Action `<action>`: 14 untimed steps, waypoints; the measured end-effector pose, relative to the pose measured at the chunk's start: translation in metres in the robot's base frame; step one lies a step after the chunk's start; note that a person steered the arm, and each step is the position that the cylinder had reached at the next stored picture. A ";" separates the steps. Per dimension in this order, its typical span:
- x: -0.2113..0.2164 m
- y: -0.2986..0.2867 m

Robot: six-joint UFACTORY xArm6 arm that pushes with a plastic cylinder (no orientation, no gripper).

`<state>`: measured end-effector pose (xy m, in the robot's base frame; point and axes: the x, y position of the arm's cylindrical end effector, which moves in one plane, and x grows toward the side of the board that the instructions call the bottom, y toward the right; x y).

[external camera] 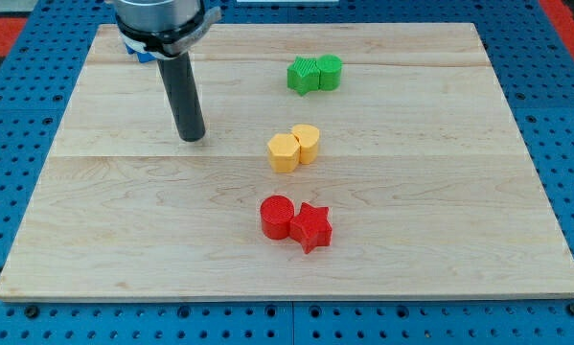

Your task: Move the blue triangle towards top center

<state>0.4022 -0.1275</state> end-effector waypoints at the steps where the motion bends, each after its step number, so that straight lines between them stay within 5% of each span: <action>1: -0.017 -0.021; 10: -0.135 -0.158; 12: -0.200 -0.146; 14: -0.194 -0.114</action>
<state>0.2085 -0.2418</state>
